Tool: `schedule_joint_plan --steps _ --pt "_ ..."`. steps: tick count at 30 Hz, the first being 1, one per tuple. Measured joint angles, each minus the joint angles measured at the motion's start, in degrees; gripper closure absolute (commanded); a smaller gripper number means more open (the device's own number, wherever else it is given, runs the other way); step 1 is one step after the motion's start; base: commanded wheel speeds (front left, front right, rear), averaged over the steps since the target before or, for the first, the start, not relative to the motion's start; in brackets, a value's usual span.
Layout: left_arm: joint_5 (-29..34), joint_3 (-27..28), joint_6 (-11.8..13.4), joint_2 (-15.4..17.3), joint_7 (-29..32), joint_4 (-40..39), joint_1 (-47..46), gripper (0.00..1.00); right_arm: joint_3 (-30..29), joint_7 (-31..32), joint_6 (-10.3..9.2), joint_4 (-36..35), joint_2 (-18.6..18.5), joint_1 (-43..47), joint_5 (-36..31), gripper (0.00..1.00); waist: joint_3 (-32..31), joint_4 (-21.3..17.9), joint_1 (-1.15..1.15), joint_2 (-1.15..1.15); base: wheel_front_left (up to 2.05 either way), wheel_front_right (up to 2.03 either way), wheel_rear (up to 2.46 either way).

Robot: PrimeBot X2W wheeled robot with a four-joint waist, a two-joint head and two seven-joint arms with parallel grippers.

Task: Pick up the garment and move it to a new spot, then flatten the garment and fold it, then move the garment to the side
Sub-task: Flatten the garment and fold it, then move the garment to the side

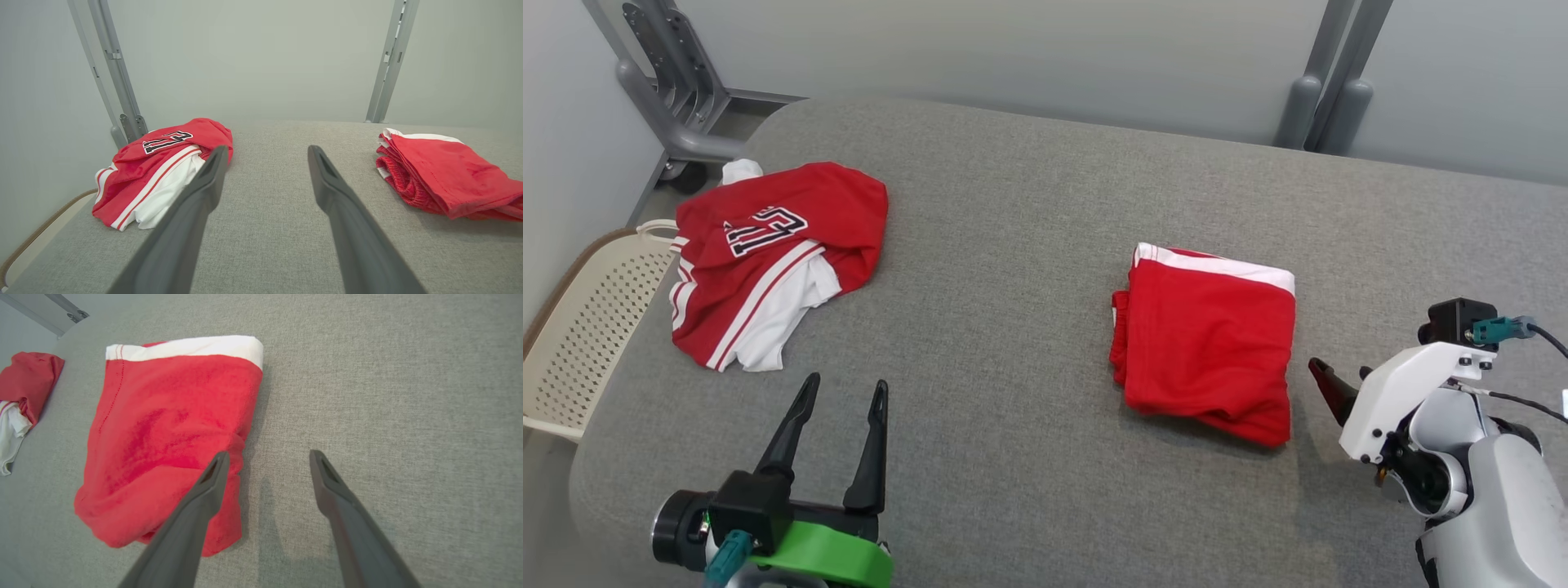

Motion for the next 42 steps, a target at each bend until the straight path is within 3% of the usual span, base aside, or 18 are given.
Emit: schedule_joint_plan --steps 22,23,24,26,28,36,42 --pt "0.92 -3.36 -2.32 -0.12 0.01 -0.07 -0.97 0.00 5.37 -9.21 0.00 20.43 0.00 -9.50 4.23 0.02 2.54 2.57 0.00 0.00 0.00 0.00 0.00" --pt "0.91 -3.48 -2.37 -0.15 0.00 0.13 -0.98 0.00 5.47 -9.50 0.00 21.02 0.00 -9.88 4.34 0.22 2.64 2.63 0.00 0.00 0.00 0.00 0.00" --pt "0.91 -3.52 -2.41 -0.19 0.00 0.26 -0.99 0.00 5.46 -9.65 0.00 21.68 -0.01 -10.27 4.34 0.51 2.73 2.68 0.00 0.00 0.00 0.00 0.00" --pt "0.83 -3.59 -2.43 -0.21 0.01 0.59 -1.04 0.00 5.19 -10.06 0.00 23.12 -0.01 -10.92 4.09 0.85 2.88 2.71 0.00 0.00 0.00 0.00 0.00" --pt "0.81 -3.66 -2.48 -0.22 0.01 0.81 -1.09 0.00 4.80 -10.60 0.01 24.48 0.00 -11.71 3.57 1.00 3.00 2.70 0.00 0.00 0.00 0.00 0.00" --pt "0.73 -2.80 -2.48 -0.21 0.01 0.77 -1.35 0.00 5.04 -12.56 0.07 27.03 0.22 -14.34 1.38 1.00 3.68 1.48 0.00 0.00 0.00 0.00 0.00" --pt "0.79 -1.98 -2.27 -0.42 0.00 -0.09 -2.30 0.00 3.98 -10.95 0.05 23.27 0.19 -14.76 -4.90 1.00 4.46 -1.28 0.00 0.00 0.00 0.00 0.00"
